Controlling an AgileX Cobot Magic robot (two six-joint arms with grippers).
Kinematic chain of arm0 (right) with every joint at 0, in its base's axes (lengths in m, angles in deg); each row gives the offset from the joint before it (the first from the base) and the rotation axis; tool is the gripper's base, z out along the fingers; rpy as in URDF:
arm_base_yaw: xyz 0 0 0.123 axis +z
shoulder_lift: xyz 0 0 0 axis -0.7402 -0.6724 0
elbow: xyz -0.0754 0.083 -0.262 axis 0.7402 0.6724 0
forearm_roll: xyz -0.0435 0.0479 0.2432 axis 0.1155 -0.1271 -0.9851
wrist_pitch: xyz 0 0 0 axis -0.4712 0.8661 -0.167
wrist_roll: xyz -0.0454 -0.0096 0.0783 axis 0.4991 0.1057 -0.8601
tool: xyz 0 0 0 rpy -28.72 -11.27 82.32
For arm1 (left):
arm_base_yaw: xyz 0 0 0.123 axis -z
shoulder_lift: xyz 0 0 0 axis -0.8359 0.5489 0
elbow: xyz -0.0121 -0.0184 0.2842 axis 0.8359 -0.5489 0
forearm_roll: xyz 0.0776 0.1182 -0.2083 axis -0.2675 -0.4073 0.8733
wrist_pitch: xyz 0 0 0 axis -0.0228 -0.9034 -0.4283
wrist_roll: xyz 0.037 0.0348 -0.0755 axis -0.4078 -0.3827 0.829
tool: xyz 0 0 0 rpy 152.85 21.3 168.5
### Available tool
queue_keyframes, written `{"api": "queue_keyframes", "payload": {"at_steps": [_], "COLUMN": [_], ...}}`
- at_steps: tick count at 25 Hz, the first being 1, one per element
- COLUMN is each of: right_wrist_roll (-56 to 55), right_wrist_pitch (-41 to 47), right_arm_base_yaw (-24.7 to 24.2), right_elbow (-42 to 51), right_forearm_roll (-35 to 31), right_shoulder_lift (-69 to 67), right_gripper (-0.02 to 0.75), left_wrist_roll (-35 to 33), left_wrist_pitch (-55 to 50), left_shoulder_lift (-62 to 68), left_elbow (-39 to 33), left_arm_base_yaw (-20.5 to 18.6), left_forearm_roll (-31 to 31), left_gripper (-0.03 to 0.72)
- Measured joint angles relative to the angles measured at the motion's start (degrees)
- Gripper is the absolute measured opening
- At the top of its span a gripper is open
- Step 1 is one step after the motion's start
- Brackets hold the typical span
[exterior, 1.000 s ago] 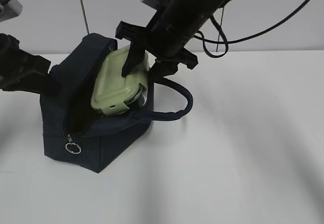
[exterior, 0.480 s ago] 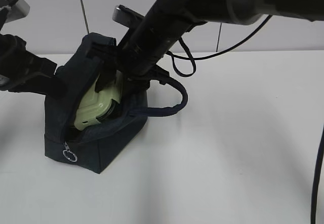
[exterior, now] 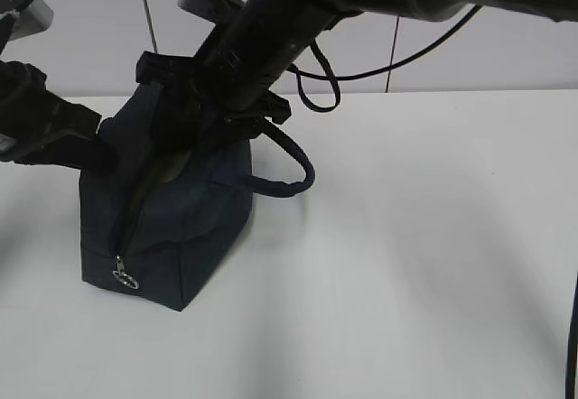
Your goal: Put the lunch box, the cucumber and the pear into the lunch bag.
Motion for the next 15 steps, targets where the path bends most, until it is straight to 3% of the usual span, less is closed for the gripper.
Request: {"api": "queue_keyframes", "payload": {"at_steps": [15], "right_wrist_roll": [-3.01], "right_wrist_pitch": [10.61], "right_arm_base_yaw": [0.00], "right_elbow": [-9.41], "right_forearm_roll": [13.73], "right_shoulder_lift": [0.00], "right_gripper": [0.498], "left_wrist_roll": [0.00], "left_wrist_pitch": [-0.06], "left_shoulder_lift": [0.00], "left_elbow": [0.00], "left_arm_base_yaw": [0.00], "left_forearm_roll": [-0.05], "left_gripper": [0.002]}}
